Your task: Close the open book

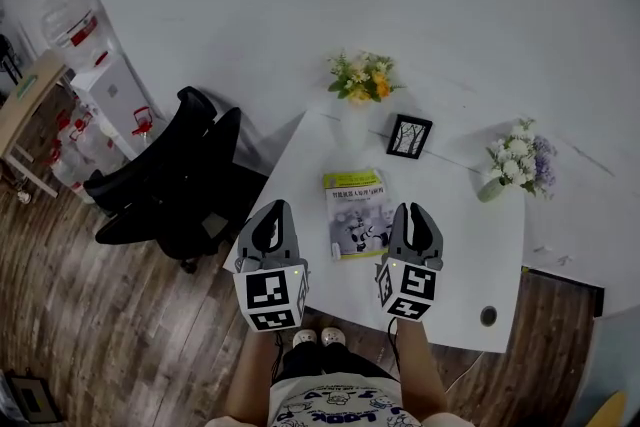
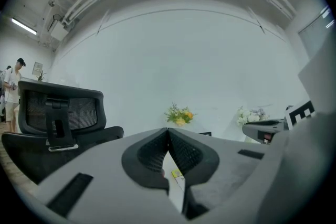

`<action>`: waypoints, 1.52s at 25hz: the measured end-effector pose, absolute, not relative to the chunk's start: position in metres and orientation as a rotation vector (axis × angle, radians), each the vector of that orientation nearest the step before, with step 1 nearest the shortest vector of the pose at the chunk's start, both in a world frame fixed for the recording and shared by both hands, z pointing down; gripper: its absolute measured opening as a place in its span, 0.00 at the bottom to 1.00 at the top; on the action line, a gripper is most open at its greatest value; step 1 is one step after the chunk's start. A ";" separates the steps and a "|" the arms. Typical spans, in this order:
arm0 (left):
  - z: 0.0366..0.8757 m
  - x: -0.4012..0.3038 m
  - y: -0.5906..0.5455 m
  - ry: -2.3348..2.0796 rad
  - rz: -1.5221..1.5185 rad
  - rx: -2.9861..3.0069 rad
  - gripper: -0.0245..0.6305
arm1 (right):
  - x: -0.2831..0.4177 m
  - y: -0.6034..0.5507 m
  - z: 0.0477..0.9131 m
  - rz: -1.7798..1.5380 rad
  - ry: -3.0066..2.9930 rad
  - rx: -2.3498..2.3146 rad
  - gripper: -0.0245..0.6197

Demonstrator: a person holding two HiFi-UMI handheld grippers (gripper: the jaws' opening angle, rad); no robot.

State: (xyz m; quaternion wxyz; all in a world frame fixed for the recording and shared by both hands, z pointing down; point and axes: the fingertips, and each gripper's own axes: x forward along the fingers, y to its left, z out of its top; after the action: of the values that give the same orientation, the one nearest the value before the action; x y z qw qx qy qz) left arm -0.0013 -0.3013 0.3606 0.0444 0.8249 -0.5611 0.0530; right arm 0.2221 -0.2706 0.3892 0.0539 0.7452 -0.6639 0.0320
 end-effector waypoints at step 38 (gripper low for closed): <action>0.334 -0.001 -0.300 -1.768 0.104 2.537 0.07 | 0.212 -0.274 0.348 0.008 -2.138 2.214 0.11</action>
State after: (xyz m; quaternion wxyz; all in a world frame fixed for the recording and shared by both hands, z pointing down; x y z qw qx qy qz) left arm -0.0009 -0.3004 0.3336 0.0235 0.8197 -0.5713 0.0335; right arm 0.2124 -0.2743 0.3482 0.0319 0.7188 -0.6944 0.0027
